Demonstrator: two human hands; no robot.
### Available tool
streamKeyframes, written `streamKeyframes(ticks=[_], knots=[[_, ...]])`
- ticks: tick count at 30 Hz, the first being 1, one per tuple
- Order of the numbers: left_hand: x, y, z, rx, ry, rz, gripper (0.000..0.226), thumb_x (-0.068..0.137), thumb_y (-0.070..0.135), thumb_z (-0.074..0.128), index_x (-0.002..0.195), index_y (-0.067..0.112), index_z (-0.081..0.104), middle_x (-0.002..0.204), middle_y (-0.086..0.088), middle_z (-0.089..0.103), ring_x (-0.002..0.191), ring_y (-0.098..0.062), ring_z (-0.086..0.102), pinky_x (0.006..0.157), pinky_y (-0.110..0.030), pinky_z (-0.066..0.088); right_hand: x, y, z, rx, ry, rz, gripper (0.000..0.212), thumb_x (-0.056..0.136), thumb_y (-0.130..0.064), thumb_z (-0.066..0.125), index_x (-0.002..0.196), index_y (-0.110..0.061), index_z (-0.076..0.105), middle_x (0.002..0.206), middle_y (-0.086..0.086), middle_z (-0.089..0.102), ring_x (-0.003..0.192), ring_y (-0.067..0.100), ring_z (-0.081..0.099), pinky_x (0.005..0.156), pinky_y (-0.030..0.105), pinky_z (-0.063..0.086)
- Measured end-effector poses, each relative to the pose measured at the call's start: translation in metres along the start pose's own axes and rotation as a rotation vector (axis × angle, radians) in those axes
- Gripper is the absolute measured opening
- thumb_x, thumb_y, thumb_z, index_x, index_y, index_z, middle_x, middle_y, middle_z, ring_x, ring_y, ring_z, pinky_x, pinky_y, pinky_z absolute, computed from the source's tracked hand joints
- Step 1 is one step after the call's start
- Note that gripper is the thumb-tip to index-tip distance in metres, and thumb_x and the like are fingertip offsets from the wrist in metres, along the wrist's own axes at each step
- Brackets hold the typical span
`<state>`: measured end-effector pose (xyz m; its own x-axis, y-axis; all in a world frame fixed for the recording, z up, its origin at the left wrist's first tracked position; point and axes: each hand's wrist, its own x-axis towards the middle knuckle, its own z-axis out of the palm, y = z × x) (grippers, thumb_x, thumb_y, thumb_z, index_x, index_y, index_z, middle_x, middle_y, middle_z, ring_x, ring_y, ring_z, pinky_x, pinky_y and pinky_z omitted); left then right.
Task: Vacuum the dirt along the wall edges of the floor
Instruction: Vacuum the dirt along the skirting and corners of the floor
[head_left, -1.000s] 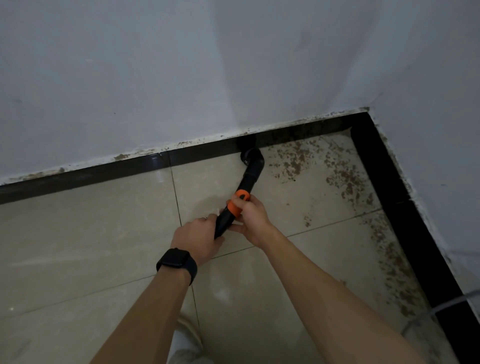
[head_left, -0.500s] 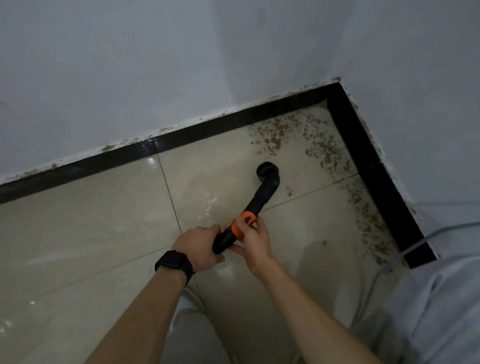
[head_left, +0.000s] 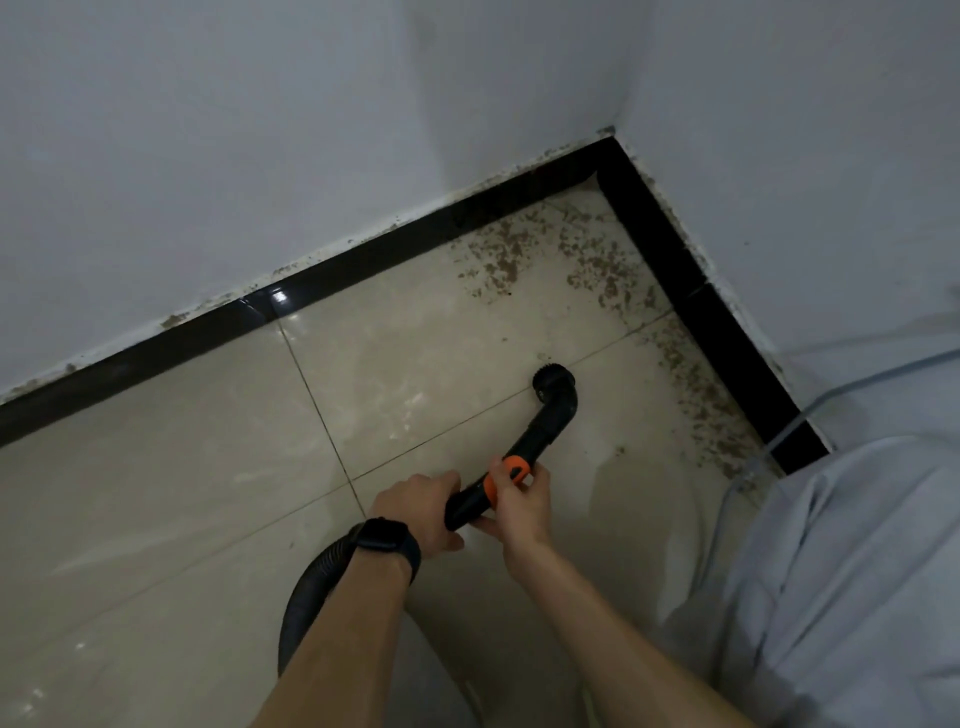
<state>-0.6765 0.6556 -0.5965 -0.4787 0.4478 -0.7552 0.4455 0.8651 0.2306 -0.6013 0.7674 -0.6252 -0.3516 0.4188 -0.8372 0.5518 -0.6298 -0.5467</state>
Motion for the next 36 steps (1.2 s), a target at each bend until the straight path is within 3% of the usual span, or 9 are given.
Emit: streamKeyframes(ticks=[6,10,14,22,28,31,36], knots=[[0.008,-0.006,-0.005,-0.091,0.021,-0.022,0.048,0.075,0.038,0.073,0.116,0.025,0.052,0.108,-0.003,0.063,0.093,-0.024,0.063,0.071,-0.034,0.052,0.012,-0.011,0.009,-0.022,-0.034,-0.021,0.042,0.101,-0.023,0.066,0.139,-0.019,0.051,0.124,0.013,0.061,0.112,0.031,0.065,0.068,0.044,0.065],[0.007,-0.015,-0.006,-0.155,0.065,-0.057,0.046,0.077,0.036,0.071,0.119,0.028,0.053,0.109,-0.001,0.065,0.095,-0.024,0.063,0.074,-0.034,0.053,0.017,-0.017,0.02,-0.051,-0.055,-0.023,0.038,0.099,-0.025,0.068,0.134,-0.02,0.053,0.122,0.013,0.061,0.11,0.03,0.066,0.072,0.049,0.065],[0.006,-0.02,-0.005,-0.203,0.094,-0.076,0.041,0.081,0.034,0.068,0.119,0.027,0.053,0.108,-0.002,0.065,0.094,-0.024,0.063,0.073,-0.033,0.052,0.02,-0.02,0.029,-0.069,-0.08,-0.029,0.035,0.098,-0.025,0.069,0.129,-0.022,0.053,0.122,0.014,0.061,0.109,0.029,0.066,0.067,0.045,0.065],[-0.003,-0.036,-0.002,-0.324,0.098,-0.118,0.04,0.085,0.03,0.068,0.122,0.025,0.056,0.111,-0.005,0.066,0.096,-0.025,0.063,0.081,-0.037,0.055,0.021,-0.018,0.043,-0.118,-0.107,-0.033,0.056,0.09,-0.028,0.079,0.135,-0.019,0.047,0.121,0.013,0.062,0.102,0.029,0.07,0.068,0.048,0.065],[-0.013,-0.051,-0.003,-0.253,-0.067,-0.136,0.05,0.078,0.032,0.077,0.124,0.022,0.059,0.114,-0.005,0.066,0.102,-0.022,0.062,0.083,-0.031,0.051,0.016,-0.01,0.05,-0.225,-0.125,-0.006,0.051,0.091,-0.035,0.077,0.13,-0.02,0.048,0.118,0.002,0.058,0.103,0.023,0.064,0.058,0.041,0.063],[-0.016,-0.061,0.0,-0.249,-0.152,-0.158,0.059,0.073,0.035,0.081,0.127,0.024,0.06,0.116,-0.003,0.067,0.104,-0.021,0.062,0.088,-0.033,0.051,0.009,0.003,0.047,-0.248,-0.149,0.01,0.049,0.093,-0.038,0.075,0.13,-0.018,0.048,0.117,0.002,0.058,0.102,0.023,0.064,0.06,0.044,0.064],[-0.005,-0.053,-0.011,-0.257,-0.145,-0.104,0.062,0.071,0.037,0.083,0.128,0.027,0.06,0.118,-0.001,0.067,0.104,-0.02,0.062,0.089,-0.032,0.051,0.014,-0.005,0.044,-0.233,-0.065,-0.001,0.045,0.096,-0.041,0.07,0.126,-0.015,0.049,0.116,0.007,0.059,0.101,0.026,0.066,0.064,0.05,0.065]])
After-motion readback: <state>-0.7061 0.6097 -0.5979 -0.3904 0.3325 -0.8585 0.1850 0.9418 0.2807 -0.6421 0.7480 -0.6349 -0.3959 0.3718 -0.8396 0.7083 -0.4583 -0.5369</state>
